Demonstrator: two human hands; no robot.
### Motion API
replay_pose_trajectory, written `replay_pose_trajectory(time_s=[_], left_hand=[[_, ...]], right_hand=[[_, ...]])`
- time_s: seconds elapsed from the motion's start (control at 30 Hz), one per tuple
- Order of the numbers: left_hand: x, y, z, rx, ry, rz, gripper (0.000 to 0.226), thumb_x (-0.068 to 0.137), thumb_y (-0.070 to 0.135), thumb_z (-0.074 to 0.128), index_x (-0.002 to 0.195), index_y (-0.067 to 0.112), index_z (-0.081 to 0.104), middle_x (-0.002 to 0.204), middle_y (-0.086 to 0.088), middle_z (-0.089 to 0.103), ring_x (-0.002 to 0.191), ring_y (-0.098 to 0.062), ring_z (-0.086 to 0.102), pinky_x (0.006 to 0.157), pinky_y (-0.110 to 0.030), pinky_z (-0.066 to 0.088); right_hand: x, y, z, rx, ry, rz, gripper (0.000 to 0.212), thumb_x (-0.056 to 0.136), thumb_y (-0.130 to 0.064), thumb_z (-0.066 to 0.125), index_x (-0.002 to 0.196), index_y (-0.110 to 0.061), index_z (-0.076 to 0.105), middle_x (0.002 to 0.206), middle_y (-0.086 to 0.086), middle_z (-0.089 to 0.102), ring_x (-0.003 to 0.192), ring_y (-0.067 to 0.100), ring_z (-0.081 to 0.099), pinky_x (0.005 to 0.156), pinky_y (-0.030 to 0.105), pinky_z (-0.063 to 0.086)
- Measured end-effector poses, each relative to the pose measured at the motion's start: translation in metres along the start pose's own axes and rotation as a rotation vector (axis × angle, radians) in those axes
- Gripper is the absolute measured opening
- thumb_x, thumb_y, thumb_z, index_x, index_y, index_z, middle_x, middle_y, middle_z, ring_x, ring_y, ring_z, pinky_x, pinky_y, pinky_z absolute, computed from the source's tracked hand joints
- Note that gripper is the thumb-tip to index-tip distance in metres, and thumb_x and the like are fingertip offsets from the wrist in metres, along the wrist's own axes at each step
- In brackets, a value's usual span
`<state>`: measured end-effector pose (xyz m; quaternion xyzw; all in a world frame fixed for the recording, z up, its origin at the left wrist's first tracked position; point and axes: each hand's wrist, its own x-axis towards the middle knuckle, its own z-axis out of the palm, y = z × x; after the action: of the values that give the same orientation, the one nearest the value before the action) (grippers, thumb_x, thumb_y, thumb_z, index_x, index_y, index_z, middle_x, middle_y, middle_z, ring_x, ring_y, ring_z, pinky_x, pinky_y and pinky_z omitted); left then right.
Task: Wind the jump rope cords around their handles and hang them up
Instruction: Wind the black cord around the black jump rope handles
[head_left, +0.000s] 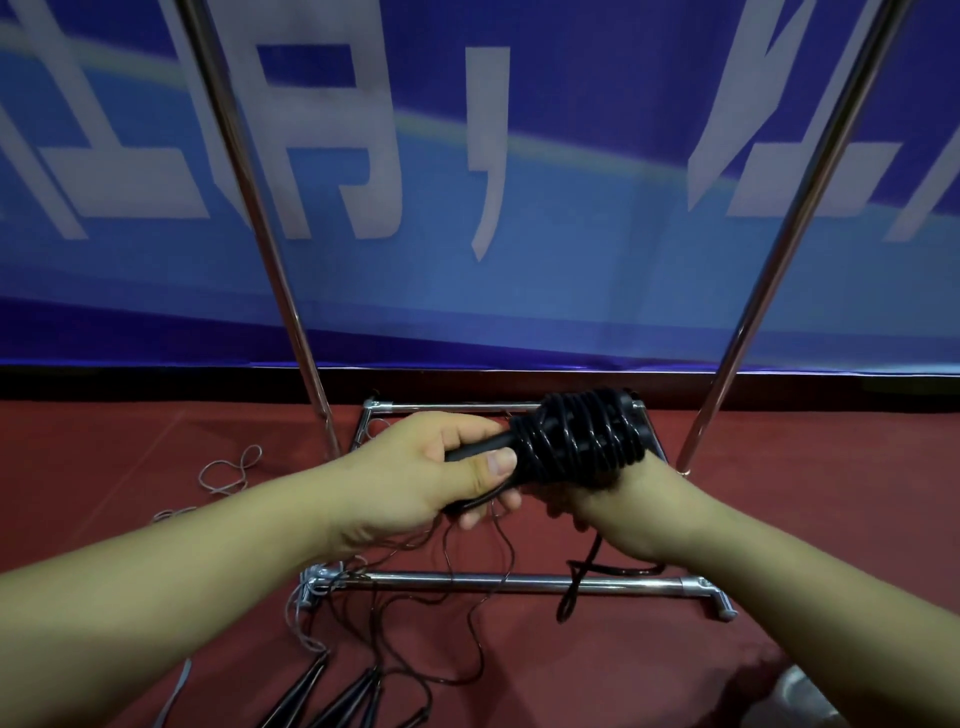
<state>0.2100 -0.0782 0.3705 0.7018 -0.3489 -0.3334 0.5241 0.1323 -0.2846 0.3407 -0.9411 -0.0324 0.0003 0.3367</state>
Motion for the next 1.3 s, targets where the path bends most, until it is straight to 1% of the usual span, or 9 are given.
replay_pose_trajectory(time_s=[0.2, 0.37, 0.5, 0.57, 0.67, 0.8, 0.97, 1.17, 1.3], left_hand=[[0.008, -0.006, 0.000, -0.017, 0.244, -0.044, 0.028, 0.100, 0.022, 0.056, 0.100, -0.004, 0.066, 0.078, -0.002, 0.071, 0.053, -0.010, 0.050, 0.061, -0.026, 0.042], [0.012, -0.009, -0.002, -0.004, 0.367, -0.070, 0.020, 0.100, 0.024, 0.058, 0.087, 0.013, 0.069, 0.077, -0.003, 0.073, 0.051, -0.009, 0.051, 0.056, -0.022, 0.043], [0.014, -0.012, -0.008, -0.008, 0.480, -0.135, 0.026, 0.101, 0.027, 0.058, 0.086, 0.009, 0.068, 0.062, 0.004, 0.068, 0.050, -0.008, 0.050, 0.060, -0.027, 0.044], [0.014, -0.014, -0.011, 0.013, 0.522, -0.173, 0.028, 0.101, 0.029, 0.057, 0.086, 0.008, 0.068, 0.057, 0.006, 0.065, 0.049, -0.007, 0.050, 0.059, -0.024, 0.044], [0.014, -0.019, -0.010, 0.071, 0.546, -0.197, 0.025, 0.100, 0.031, 0.060, 0.088, 0.010, 0.068, 0.062, 0.005, 0.069, 0.047, -0.005, 0.051, 0.056, -0.020, 0.043], [0.016, -0.023, -0.010, 0.064, 0.558, -0.200, 0.023, 0.098, 0.031, 0.062, 0.094, 0.009, 0.069, 0.071, 0.000, 0.072, 0.051, -0.009, 0.055, 0.063, -0.030, 0.047], [0.017, -0.023, -0.008, -0.131, 0.551, -0.260, 0.023, 0.100, 0.024, 0.061, 0.105, 0.002, 0.064, 0.057, 0.000, 0.058, 0.049, -0.008, 0.054, 0.051, -0.022, 0.043], [0.019, -0.015, -0.009, -0.525, 0.489, -0.259, 0.016, 0.102, 0.017, 0.055, 0.106, 0.006, 0.065, 0.085, -0.006, 0.066, 0.050, -0.008, 0.050, 0.048, -0.022, 0.039], [0.022, -0.017, -0.015, -0.567, 0.574, -0.246, 0.021, 0.102, 0.018, 0.053, 0.100, 0.003, 0.068, 0.089, -0.009, 0.062, 0.052, -0.008, 0.048, 0.051, -0.023, 0.038]], right_hand=[[-0.002, -0.012, 0.009, -0.045, -0.010, -0.013, 0.019, 0.093, -0.042, 0.064, 0.095, -0.023, 0.066, 0.081, -0.008, 0.066, 0.074, 0.005, 0.059, 0.070, 0.025, 0.049], [-0.006, -0.027, 0.014, 0.038, 0.002, -0.021, 0.014, 0.088, -0.027, 0.069, 0.095, -0.026, 0.056, 0.075, -0.008, 0.057, 0.065, 0.005, 0.048, 0.063, 0.019, 0.042], [-0.012, -0.032, 0.023, 0.103, -0.017, 0.009, 0.011, 0.089, -0.023, 0.065, 0.096, -0.021, 0.057, 0.079, -0.005, 0.063, 0.067, 0.008, 0.055, 0.068, 0.029, 0.049], [-0.013, -0.033, 0.026, 0.199, -0.020, 0.035, 0.013, 0.092, -0.025, 0.065, 0.104, -0.022, 0.060, 0.082, -0.006, 0.067, 0.067, 0.003, 0.058, 0.070, 0.025, 0.050], [-0.013, -0.034, 0.026, 0.286, -0.059, 0.043, 0.009, 0.095, -0.025, 0.064, 0.103, -0.027, 0.061, 0.078, -0.013, 0.069, 0.071, -0.002, 0.062, 0.070, 0.019, 0.050], [-0.012, -0.032, 0.026, 0.298, -0.069, 0.035, 0.007, 0.097, -0.025, 0.061, 0.103, -0.028, 0.061, 0.079, -0.011, 0.069, 0.075, 0.005, 0.067, 0.075, 0.024, 0.053], [-0.010, -0.026, 0.029, 0.368, -0.097, 0.056, 0.009, 0.098, -0.025, 0.060, 0.105, -0.027, 0.064, 0.076, -0.012, 0.066, 0.069, 0.002, 0.059, 0.070, 0.023, 0.050], [-0.007, -0.025, 0.027, 0.439, -0.098, 0.079, 0.011, 0.098, -0.029, 0.060, 0.103, -0.022, 0.068, 0.086, 0.013, 0.069, 0.076, 0.012, 0.053, 0.072, 0.043, 0.050], [-0.004, -0.018, 0.024, 0.423, -0.097, 0.199, 0.026, 0.094, -0.027, 0.067, 0.080, -0.005, 0.063, 0.058, -0.005, 0.047, 0.052, 0.010, 0.038, 0.052, 0.025, 0.034]])
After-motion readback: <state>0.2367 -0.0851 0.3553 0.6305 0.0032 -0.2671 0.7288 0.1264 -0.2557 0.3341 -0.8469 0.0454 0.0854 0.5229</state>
